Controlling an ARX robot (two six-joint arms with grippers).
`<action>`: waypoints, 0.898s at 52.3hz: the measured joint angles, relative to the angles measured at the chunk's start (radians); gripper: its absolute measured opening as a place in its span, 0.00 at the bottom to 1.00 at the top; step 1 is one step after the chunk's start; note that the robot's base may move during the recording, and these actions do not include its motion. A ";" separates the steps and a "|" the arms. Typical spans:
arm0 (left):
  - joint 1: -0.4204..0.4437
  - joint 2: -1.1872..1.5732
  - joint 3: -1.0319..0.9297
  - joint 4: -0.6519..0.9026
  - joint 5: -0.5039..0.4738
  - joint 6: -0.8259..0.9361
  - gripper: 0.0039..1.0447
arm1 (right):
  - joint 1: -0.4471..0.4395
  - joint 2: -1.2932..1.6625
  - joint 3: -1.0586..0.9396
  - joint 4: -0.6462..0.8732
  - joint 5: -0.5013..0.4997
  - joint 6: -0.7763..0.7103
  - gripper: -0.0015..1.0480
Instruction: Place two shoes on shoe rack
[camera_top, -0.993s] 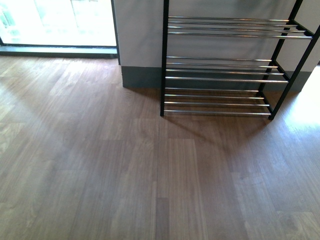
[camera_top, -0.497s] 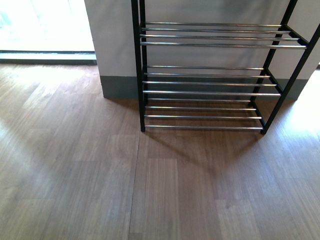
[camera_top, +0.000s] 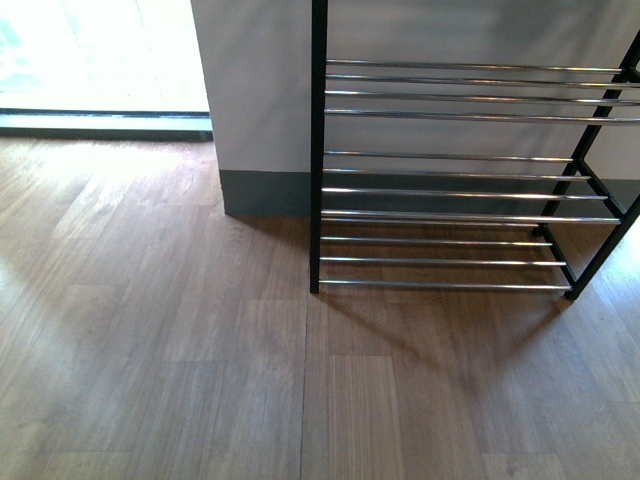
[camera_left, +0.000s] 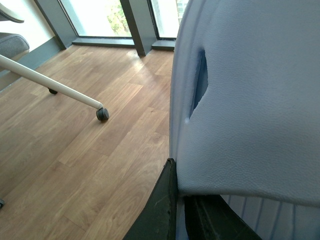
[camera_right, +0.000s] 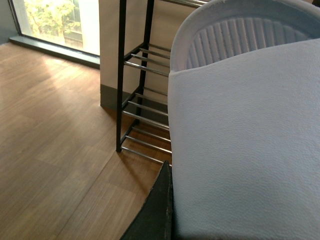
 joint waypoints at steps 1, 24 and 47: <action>0.000 0.000 0.000 0.000 0.000 0.000 0.02 | 0.000 0.000 0.000 0.000 0.000 0.000 0.02; 0.000 0.000 0.000 0.000 0.002 0.000 0.02 | 0.000 0.000 0.000 0.000 0.003 0.000 0.02; 0.000 0.000 0.000 0.000 0.000 0.000 0.02 | 0.000 0.000 -0.001 0.000 0.000 0.000 0.02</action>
